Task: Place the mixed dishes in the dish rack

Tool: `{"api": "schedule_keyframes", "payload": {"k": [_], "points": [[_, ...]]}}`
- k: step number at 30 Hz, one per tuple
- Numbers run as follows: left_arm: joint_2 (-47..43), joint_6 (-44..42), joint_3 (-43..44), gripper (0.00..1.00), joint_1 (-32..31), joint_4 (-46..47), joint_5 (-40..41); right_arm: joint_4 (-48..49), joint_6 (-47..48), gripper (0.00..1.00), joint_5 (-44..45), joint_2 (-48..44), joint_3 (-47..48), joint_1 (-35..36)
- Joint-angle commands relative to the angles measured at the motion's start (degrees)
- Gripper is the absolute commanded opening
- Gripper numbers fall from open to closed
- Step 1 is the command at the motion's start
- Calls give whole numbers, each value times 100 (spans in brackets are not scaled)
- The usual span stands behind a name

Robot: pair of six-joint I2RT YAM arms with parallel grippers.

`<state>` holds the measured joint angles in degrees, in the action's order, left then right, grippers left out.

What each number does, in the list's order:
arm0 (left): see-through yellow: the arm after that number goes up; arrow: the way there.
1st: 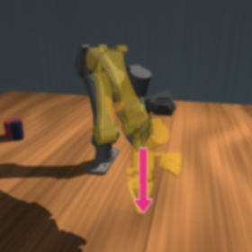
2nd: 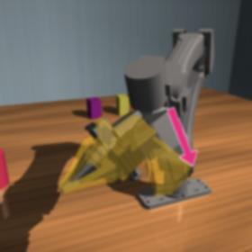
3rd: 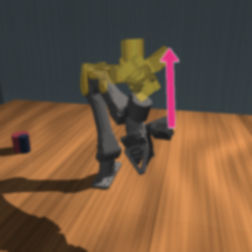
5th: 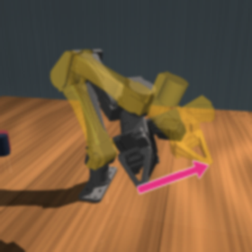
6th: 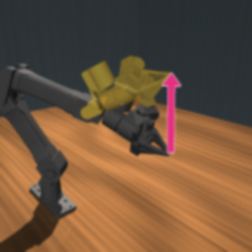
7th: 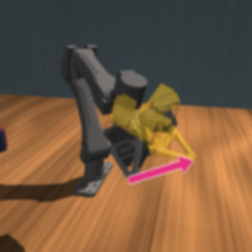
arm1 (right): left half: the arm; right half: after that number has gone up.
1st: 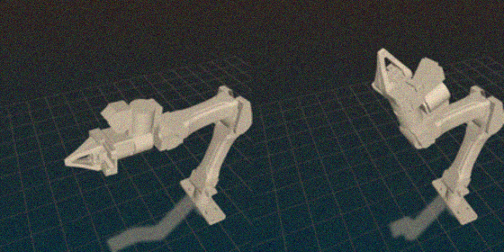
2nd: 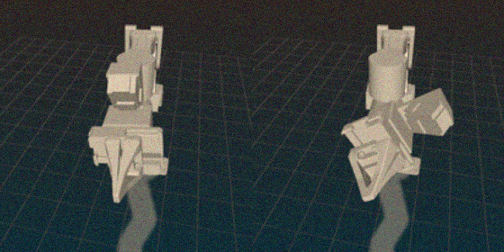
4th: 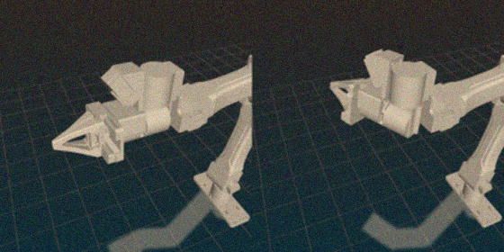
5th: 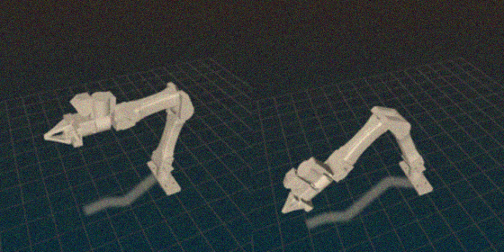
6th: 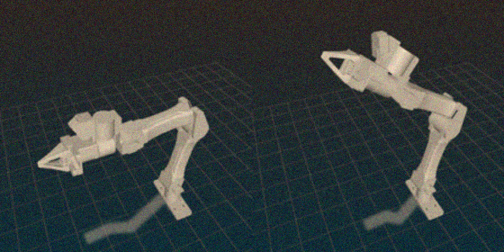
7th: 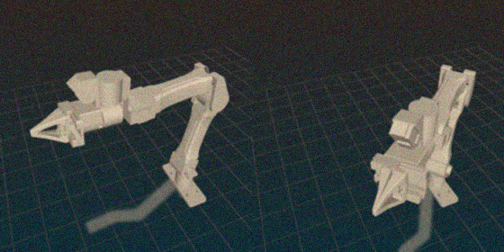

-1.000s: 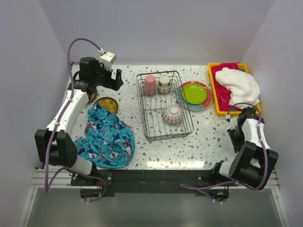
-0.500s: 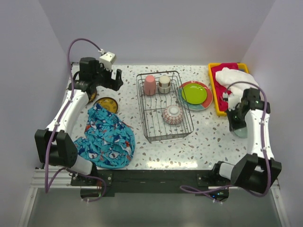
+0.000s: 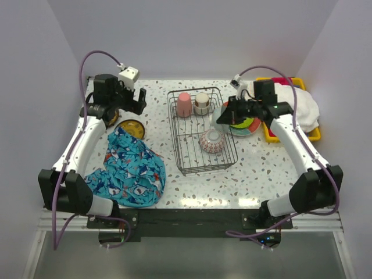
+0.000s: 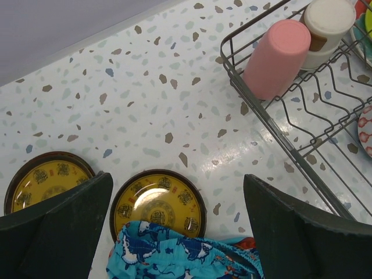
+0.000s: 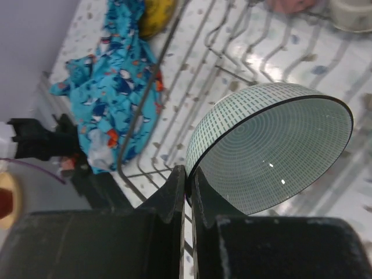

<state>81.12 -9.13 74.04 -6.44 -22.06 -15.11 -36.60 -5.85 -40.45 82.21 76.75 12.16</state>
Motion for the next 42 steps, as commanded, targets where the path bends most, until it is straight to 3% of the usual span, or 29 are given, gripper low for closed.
{"api": "schedule_keyframes", "payload": {"k": [1,7,21,34,36,42], "points": [[-342,-186,-162,100,160,9,254,2700,-2068,0,-1044,101,-493,882],[-492,-204,-329,100,327,-61,272,3932,-3080,0,-1255,699,-1065,1446],[-554,-204,-540,100,564,-61,219,3792,-3160,0,-1466,1842,-1320,1517],[-457,-151,-540,100,635,27,149,1429,-1833,1,-666,2097,-1092,1271],[-448,-133,-557,100,644,44,132,1279,-1806,6,-544,2106,-1127,1166],[-439,-107,-549,100,644,79,44,568,-1535,37,-175,1913,-1084,938]]}}
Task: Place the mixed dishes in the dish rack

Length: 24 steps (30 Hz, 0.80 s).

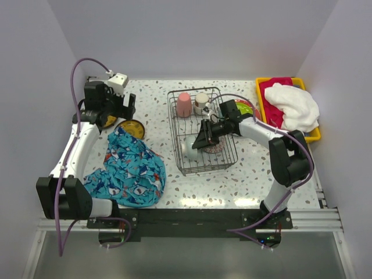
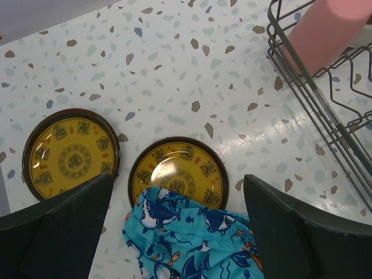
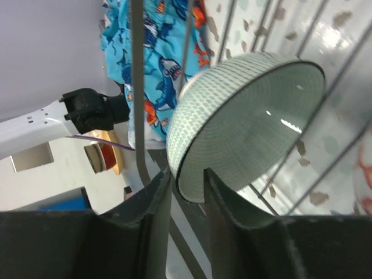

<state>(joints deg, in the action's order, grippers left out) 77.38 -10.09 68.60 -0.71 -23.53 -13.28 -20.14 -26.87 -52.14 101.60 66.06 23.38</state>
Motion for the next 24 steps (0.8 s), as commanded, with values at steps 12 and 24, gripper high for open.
{"api": "schedule_keyframes", "payload": {"k": [12,24], "points": [[-13,121,-13,100,71,349,-368,-4173,3642,48,1742,-290,1567,-167],[-241,130,-162,100,71,332,-421,-2610,5857,67,2454,-994,1629,510]]}}
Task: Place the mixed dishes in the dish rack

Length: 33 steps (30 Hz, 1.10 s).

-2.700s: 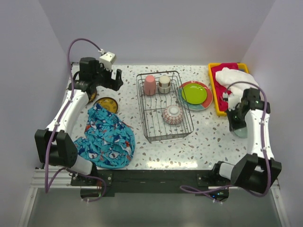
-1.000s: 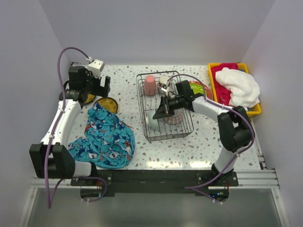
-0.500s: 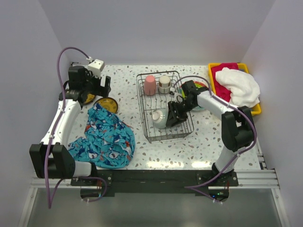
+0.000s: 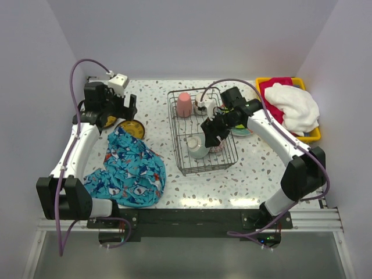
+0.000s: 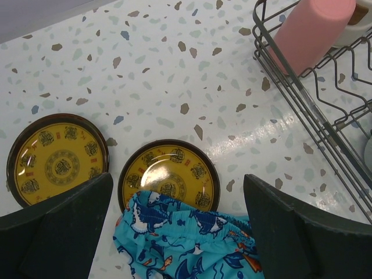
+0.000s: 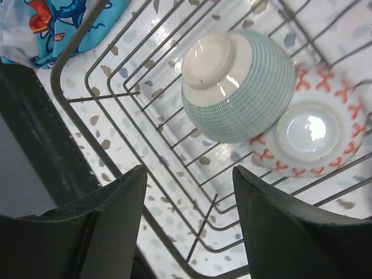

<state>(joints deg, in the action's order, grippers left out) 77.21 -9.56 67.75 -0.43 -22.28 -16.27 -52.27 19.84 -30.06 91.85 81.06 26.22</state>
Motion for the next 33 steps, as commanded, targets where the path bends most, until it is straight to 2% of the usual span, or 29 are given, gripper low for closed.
{"api": "schedule_keyframes", "payload": {"k": [1,4,10,14,18,30,33], "points": [[-233,95,-77,100,43,198,-122,735,1311,68,177,8,130,252],[-276,86,-95,100,43,180,-139,1129,1716,69,19,61,-10,305],[-338,104,-112,100,86,145,-131,1641,1787,70,247,455,67,551],[-382,86,-156,100,210,128,-122,1299,2146,75,124,895,480,726],[-417,86,-156,100,288,119,-148,1079,2578,75,140,1036,525,841],[-505,218,-279,100,561,128,-280,990,2605,75,685,1502,622,964],[-505,270,-271,100,631,136,-306,921,2596,72,748,1625,710,999]]}}
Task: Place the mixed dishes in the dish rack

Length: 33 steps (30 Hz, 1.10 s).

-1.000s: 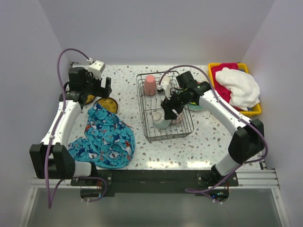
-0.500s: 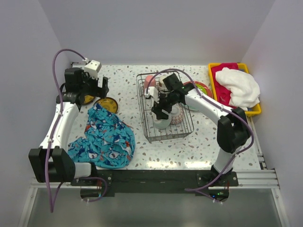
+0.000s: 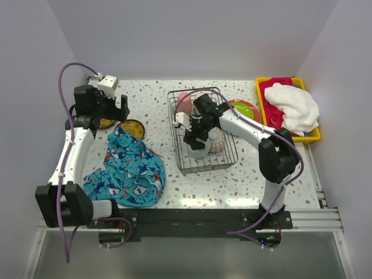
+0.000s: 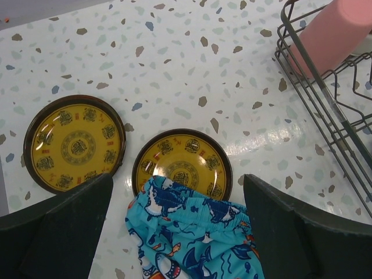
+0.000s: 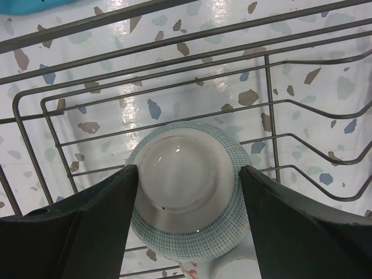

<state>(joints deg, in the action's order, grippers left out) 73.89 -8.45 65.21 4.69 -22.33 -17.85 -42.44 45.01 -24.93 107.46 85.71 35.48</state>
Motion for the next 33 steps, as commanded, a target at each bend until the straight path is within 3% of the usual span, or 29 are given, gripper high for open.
{"api": "schedule_keyframes", "payload": {"k": [1,3,8,10,18,33], "points": [[-173,203,-17,100,146,141,-166,-63,78,69,225,65,253,73],[-173,221,-17,100,199,167,-210,-28,78,63,155,30,218,81],[-173,230,-17,100,226,158,-254,-124,60,38,50,-172,191,125],[-155,221,0,100,226,158,-263,-177,8,33,-21,-339,87,125],[-76,317,0,100,226,202,-413,928,-958,30,-469,-1542,-950,125],[-111,344,-70,100,226,150,-422,2449,-2479,29,-715,-1676,-1830,125]]}}
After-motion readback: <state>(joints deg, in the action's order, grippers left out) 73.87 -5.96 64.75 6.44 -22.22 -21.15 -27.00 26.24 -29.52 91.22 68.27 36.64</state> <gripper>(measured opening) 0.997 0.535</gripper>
